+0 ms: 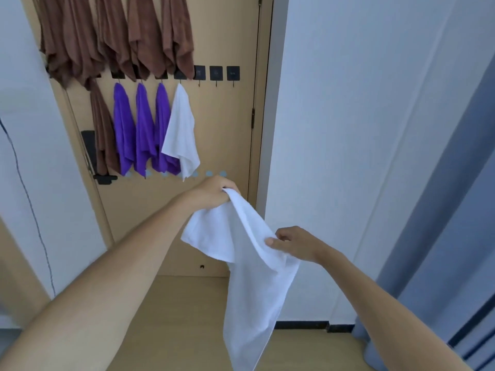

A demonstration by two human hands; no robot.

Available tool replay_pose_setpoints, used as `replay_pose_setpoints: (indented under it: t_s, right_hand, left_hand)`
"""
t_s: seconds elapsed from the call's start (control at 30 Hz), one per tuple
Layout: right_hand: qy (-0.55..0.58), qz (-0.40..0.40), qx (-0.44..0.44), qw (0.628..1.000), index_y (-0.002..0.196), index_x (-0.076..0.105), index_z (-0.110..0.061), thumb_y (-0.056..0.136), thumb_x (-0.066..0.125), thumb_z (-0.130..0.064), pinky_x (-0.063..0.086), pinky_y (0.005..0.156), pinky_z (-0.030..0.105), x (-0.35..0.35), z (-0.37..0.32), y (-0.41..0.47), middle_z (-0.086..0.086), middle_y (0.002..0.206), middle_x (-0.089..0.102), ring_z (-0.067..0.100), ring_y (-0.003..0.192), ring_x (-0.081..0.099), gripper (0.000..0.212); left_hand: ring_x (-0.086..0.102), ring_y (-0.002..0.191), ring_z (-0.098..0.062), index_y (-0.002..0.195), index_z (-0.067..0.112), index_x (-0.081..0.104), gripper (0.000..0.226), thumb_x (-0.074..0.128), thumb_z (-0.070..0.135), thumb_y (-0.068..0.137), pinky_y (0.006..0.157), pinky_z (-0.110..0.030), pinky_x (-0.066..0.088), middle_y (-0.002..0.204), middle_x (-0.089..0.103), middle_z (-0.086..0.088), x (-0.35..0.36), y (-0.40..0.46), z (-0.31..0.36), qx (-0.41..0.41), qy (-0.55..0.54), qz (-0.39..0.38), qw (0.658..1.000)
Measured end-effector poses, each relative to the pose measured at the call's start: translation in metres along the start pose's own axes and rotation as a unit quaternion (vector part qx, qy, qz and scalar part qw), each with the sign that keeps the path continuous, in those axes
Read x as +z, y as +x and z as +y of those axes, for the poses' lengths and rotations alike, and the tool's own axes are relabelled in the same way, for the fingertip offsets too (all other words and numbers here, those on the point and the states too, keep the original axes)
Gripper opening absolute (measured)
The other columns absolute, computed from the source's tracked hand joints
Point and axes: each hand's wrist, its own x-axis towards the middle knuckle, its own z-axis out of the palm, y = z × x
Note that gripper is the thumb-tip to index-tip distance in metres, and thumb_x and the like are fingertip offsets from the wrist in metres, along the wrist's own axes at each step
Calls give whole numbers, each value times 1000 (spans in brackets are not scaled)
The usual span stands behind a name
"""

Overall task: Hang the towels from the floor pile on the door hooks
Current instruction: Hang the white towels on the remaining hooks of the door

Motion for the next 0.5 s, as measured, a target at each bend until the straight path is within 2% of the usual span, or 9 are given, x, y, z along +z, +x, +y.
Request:
replay_pose_setpoints:
  t_s: [0.07,0.1,0.17,0.23,0.3,0.33,0.4,0.43,0.5]
  right_hand:
    - [-15,-32,8,999,76,59,-13,71,70,-58,37,61,25,3,-3,5,1,73,57,12,65,51,47]
    - [-36,-45,12,998,84,62,-12,70,73,-52,38,61,25,5,-4,7,2,76,58,14,66,52,44]
    - [-79,-49,14,996,75,52,-9,75,72,-34,30,54,22,8,-7,11,-1,67,46,15,60,41,31]
    - [-86,-18,-12,996,63,36,-13,80,67,-24,22,50,22,11,-16,17,-3,62,34,15,56,31,37]
    - [-91,34,-60,993,60,32,-13,84,64,-23,19,49,21,16,-33,26,0,60,33,13,54,29,41]
    - [-93,53,-78,991,61,37,-9,86,63,-23,20,50,22,19,-44,31,4,60,36,13,55,31,39]
    - [-81,81,-101,988,69,51,2,87,62,-22,27,55,26,29,-67,44,14,65,45,15,61,37,32]
    - [-75,91,-110,987,69,54,0,86,62,-22,28,55,28,34,-76,49,13,64,47,16,62,39,29]
    - [-67,116,-117,984,61,52,-11,85,63,-22,29,54,28,41,-87,57,6,60,46,18,60,39,28]
  left_hand:
    - [60,93,-13,90,23,72,25,50,11,89,81,-28,46,98,69,5,-17,0,-18,-13,8,35,999]
    - [60,89,-15,88,22,72,23,51,11,89,76,-28,46,95,69,3,-25,-1,-27,-24,12,52,998]
    - [54,76,-18,72,19,66,25,51,8,89,61,-26,40,78,62,-1,-41,-4,-44,-64,44,75,994]
    - [49,72,-21,63,17,55,28,47,3,87,57,-27,34,69,51,0,-51,-13,-58,-114,133,72,982]
    - [54,85,-23,82,12,62,17,49,2,85,67,-29,40,87,55,-2,-47,-20,-58,-145,227,39,962]
    - [55,97,-22,99,14,63,21,52,4,84,75,-29,43,101,56,1,-41,-22,-53,-144,217,8,966]
    - [53,110,-15,122,24,56,43,61,10,82,84,-26,46,118,52,10,-23,-23,-33,-125,77,-84,986]
    - [54,110,-12,124,27,54,46,63,13,81,82,-25,46,119,53,12,-13,-24,-22,-111,13,-114,987]
    - [56,105,-13,116,26,57,39,63,12,81,78,-24,45,113,59,10,2,-22,-8,-76,-8,-123,989]
